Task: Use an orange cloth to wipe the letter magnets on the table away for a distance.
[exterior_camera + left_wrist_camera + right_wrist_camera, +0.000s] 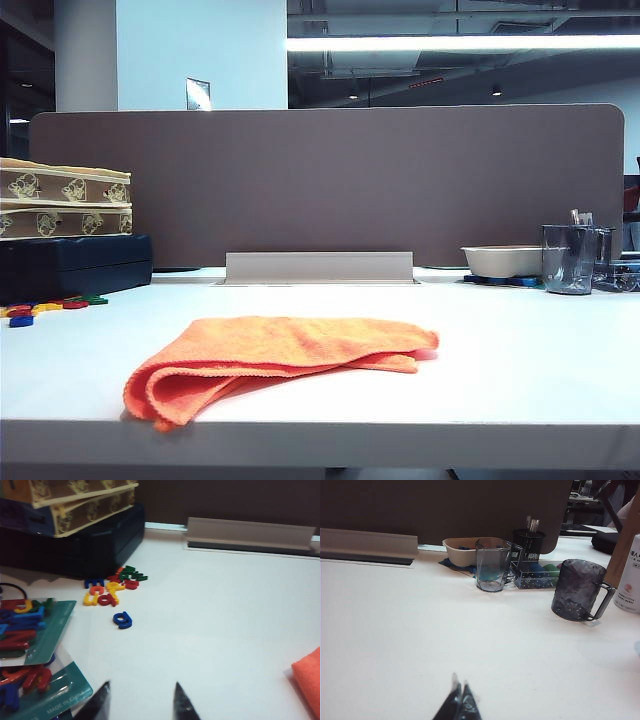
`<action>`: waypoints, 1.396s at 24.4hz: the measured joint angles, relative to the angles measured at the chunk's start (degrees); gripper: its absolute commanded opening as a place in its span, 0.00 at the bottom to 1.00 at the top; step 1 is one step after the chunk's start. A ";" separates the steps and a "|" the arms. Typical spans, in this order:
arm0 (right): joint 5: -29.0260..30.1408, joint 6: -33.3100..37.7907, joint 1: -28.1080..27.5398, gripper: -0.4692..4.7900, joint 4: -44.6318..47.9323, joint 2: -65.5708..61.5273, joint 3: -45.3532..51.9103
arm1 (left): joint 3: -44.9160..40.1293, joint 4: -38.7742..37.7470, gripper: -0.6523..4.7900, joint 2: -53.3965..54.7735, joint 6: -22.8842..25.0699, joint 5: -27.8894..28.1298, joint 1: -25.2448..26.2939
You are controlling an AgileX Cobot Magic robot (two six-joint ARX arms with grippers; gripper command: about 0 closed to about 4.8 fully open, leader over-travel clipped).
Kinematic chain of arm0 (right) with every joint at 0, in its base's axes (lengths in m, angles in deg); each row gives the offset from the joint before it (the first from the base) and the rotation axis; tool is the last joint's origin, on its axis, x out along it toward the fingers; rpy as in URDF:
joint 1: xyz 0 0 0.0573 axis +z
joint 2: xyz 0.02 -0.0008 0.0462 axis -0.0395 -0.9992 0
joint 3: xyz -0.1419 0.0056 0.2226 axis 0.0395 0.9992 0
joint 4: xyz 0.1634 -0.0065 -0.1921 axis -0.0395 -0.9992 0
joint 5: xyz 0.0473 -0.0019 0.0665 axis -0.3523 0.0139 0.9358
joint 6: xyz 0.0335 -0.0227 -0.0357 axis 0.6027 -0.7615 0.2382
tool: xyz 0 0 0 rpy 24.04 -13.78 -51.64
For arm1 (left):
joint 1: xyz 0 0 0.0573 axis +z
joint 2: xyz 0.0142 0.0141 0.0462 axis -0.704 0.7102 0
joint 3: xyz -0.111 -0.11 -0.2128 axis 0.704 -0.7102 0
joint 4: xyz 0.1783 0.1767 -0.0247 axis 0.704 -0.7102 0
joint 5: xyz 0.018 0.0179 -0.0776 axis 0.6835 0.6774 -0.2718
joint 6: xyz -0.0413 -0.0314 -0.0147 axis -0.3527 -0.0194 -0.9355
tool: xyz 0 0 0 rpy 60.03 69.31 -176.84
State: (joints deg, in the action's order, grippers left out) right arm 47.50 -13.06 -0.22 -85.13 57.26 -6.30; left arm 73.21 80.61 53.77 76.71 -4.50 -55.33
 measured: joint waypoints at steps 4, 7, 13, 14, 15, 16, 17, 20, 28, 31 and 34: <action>0.00 0.00 0.00 0.08 0.00 0.00 0.00 | 0.00 -0.07 0.39 0.00 -0.20 -7.39 2.27; 0.00 0.00 0.00 0.08 0.00 0.00 0.00 | 0.00 -0.35 0.21 0.00 0.04 -12.11 2.25; 0.00 0.00 0.00 0.08 0.00 0.00 0.00 | 0.00 -0.46 0.11 0.00 0.07 -11.80 2.49; 0.00 0.00 0.00 0.08 0.00 0.00 0.00 | 0.00 -0.46 0.11 0.00 0.07 -11.45 2.49; 0.00 0.00 0.00 0.08 0.00 0.00 0.00 | 0.00 -0.46 0.11 0.00 0.09 -11.41 2.49; 0.00 0.00 0.00 0.08 0.00 0.00 0.00 | 0.00 -0.46 0.11 0.00 0.11 -11.34 2.49; 0.02 0.00 0.00 0.08 0.00 0.00 0.00 | 0.00 -0.46 0.11 0.00 0.09 -11.04 2.49; 0.00 0.00 0.00 0.08 0.00 0.00 0.00 | 0.00 -0.28 0.11 0.00 0.11 -6.80 2.51; 0.00 0.00 0.00 0.08 0.00 0.00 0.00 | 0.00 4.59 0.11 0.00 1.38 -6.67 2.49; 0.00 0.00 0.00 0.08 0.00 0.00 0.00 | 0.00 4.04 0.12 0.00 1.38 -6.67 2.49; 0.00 0.00 0.00 0.08 0.00 0.00 0.00 | 0.00 3.58 0.12 0.00 1.38 -6.67 2.49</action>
State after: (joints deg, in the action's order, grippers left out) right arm 47.50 -13.06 -0.22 -85.13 57.26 -6.30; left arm 73.21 84.20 53.77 78.09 -11.17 -52.84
